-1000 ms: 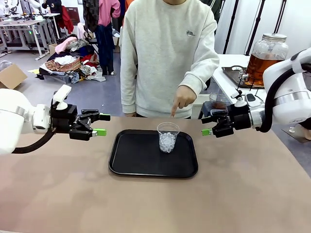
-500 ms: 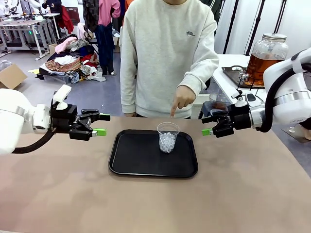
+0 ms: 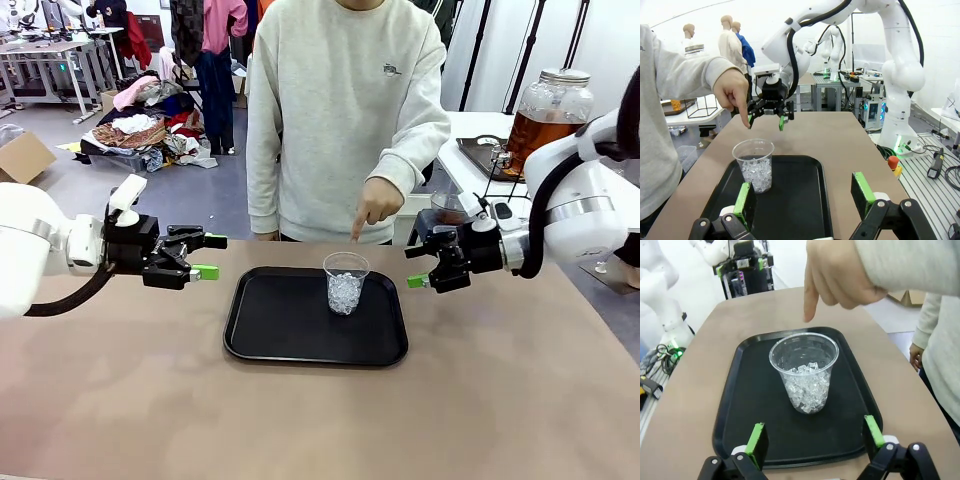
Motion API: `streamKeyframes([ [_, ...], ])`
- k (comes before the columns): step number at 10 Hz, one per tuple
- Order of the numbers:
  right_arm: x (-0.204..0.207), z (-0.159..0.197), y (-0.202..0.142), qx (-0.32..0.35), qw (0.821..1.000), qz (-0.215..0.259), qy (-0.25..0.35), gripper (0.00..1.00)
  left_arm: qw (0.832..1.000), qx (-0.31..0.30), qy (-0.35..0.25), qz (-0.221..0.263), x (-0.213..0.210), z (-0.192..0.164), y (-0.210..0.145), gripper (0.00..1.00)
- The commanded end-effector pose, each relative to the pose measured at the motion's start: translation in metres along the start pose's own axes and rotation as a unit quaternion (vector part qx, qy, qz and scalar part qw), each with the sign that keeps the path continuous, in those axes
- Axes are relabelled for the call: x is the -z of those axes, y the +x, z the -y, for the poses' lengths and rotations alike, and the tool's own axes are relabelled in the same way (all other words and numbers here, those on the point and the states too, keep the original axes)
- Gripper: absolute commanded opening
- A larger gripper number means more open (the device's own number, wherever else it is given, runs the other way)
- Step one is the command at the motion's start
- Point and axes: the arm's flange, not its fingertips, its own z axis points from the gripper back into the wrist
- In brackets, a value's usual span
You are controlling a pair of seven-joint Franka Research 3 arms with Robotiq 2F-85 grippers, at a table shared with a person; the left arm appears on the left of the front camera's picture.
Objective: Pour the drink into the iced cup.
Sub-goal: Pick up the iced cup indicated by the human and present it to them.
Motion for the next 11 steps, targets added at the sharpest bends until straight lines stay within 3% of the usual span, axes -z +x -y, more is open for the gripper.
streamKeyframes([
  [1, 0.021, 0.013, -0.012, -0.024, 0.999, 0.022, 0.010, 1.00, 1.000, 0.005, 0.002, 0.002, 0.000, 0.002, 0.001, 1.00],
  [6, 0.043, 0.018, -0.025, -0.016, 0.996, 0.081, 0.030, 1.00, 1.000, 0.005, 0.002, 0.002, 0.000, 0.002, 0.001, 1.00],
  [11, 0.041, 0.013, -0.026, -0.004, 0.997, 0.065, 0.039, 1.00, 1.000, 0.005, 0.002, 0.002, 0.000, 0.002, 0.001, 1.00],
])
